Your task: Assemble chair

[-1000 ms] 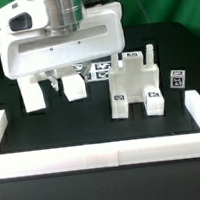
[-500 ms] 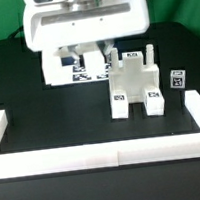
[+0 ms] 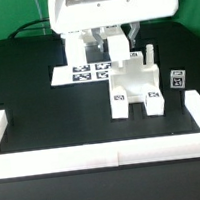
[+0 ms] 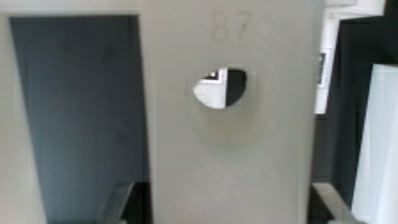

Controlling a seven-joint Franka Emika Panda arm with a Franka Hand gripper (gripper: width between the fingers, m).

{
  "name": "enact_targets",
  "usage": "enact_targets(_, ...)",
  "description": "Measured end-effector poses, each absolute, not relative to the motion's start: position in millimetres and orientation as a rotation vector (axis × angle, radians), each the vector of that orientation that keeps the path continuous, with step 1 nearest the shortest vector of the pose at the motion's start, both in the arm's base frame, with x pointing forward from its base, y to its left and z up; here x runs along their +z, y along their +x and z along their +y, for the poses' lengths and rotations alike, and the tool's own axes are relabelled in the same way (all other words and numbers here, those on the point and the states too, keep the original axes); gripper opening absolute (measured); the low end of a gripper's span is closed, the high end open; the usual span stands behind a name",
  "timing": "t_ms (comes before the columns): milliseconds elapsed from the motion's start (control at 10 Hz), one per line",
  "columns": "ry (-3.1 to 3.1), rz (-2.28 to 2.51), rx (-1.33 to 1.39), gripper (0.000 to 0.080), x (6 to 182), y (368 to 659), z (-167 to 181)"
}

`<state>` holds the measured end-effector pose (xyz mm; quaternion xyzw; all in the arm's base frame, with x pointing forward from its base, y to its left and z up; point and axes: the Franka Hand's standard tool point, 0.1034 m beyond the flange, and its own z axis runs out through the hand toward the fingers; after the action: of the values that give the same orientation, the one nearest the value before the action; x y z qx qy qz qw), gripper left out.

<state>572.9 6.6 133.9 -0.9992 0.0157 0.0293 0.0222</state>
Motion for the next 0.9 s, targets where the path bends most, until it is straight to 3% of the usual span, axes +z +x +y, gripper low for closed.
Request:
enact_targets(300,-3.096,0.085,0.086,0.0288,132.3,571.8,10.7)
enact_targets(700,-3.085,0.175,0.074,0.0288,132.1,563.3,61.2)
enact_targets(900,-3.085,0.162,0.075,0.0288,131.0,562.6,66.6)
